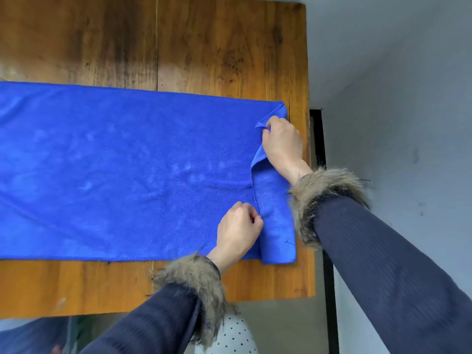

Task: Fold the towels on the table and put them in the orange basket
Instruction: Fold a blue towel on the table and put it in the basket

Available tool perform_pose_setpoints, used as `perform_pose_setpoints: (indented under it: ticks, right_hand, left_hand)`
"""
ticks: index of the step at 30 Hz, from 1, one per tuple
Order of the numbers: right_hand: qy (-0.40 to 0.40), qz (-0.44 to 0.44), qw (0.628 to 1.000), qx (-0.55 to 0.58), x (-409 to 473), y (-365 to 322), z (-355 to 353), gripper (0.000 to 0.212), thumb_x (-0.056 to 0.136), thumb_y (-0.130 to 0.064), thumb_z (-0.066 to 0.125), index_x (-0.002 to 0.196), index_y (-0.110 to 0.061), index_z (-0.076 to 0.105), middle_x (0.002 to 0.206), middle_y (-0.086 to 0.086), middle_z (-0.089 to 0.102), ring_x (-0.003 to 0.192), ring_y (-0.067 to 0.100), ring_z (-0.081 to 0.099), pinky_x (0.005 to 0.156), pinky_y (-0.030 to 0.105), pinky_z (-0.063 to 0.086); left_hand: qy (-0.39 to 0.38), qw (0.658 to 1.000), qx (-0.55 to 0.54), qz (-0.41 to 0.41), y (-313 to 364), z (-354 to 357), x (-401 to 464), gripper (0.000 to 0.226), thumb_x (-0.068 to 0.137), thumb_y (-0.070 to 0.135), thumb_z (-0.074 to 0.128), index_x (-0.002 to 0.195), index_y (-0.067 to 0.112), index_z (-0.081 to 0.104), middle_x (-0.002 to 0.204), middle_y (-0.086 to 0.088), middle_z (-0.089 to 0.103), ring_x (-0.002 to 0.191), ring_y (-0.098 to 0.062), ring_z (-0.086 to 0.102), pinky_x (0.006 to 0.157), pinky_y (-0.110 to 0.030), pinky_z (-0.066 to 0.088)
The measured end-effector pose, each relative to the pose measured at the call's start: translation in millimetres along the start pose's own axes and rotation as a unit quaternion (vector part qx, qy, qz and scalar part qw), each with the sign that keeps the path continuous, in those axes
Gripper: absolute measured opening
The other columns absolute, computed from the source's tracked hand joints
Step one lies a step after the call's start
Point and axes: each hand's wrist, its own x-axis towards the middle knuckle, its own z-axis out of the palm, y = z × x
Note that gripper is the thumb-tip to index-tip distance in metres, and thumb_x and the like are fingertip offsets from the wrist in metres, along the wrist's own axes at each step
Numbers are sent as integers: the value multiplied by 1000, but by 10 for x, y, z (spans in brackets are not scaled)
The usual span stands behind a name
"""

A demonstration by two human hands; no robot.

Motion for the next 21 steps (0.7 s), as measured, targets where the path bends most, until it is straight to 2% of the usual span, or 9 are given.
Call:
perform_pose_setpoints:
  ticks: [2,4,6,8,11,14,17,21]
  right_hand:
    - [21,36,998,57,-21,-14,-71,17,93,-10,42,99,-3,57,97,12,62,85,31,55,62,30,29]
    - [33,67,991,114,-67,-58,-159,12,92,-13,45,95,-8,55,88,7,59,77,26,48,60,27,24]
    - [34,81,983,161,-127,-155,-256,4,90,-13,48,88,-14,51,77,0,54,72,21,45,55,26,22]
    - [30,71,979,187,-206,-310,-356,8,90,-16,50,82,-16,47,66,-6,48,67,18,45,53,25,25]
    - [26,49,977,206,-308,-620,-492,17,92,-23,51,78,-14,47,65,-8,47,66,18,45,53,25,24]
    - [24,24,973,229,-368,-1001,-621,24,94,-27,49,78,-9,54,66,-6,54,69,21,52,53,17,36]
    - [24,-4,967,254,-424,-1468,-707,30,94,-27,49,77,-4,57,71,4,61,75,28,62,66,39,51]
    - [15,-38,967,250,-517,-2139,-721,32,94,-27,49,79,-1,59,75,12,64,75,29,63,70,48,52]
  left_hand:
    - [2,996,-90,-6,-26,-51,-65,11,85,17,54,74,16,52,78,2,56,74,-17,52,71,-32,45]
    - [11,988,-156,-11,-93,-158,-132,17,83,14,56,70,21,48,68,7,55,67,-11,51,65,-20,42]
    - [31,981,-191,-17,-188,-309,-207,19,83,13,57,70,22,47,69,8,56,65,-5,52,57,-9,38]
    - [55,975,-213,-25,-278,-485,-275,19,84,13,58,71,22,47,70,6,56,64,-4,51,55,-7,38]
    - [89,966,-240,-17,-394,-808,-367,18,85,11,57,73,20,49,71,6,56,64,-3,50,56,-5,38]
    - [127,960,-250,1,-554,-1212,-467,17,86,10,57,74,21,51,73,6,57,68,-3,51,61,-5,38]
    - [166,953,-253,15,-764,-1667,-579,18,87,11,57,74,22,51,73,7,57,65,2,51,60,-5,38]
    - [222,941,-254,22,-1061,-2210,-750,19,86,9,57,74,21,52,73,7,57,67,-2,52,61,-6,39]
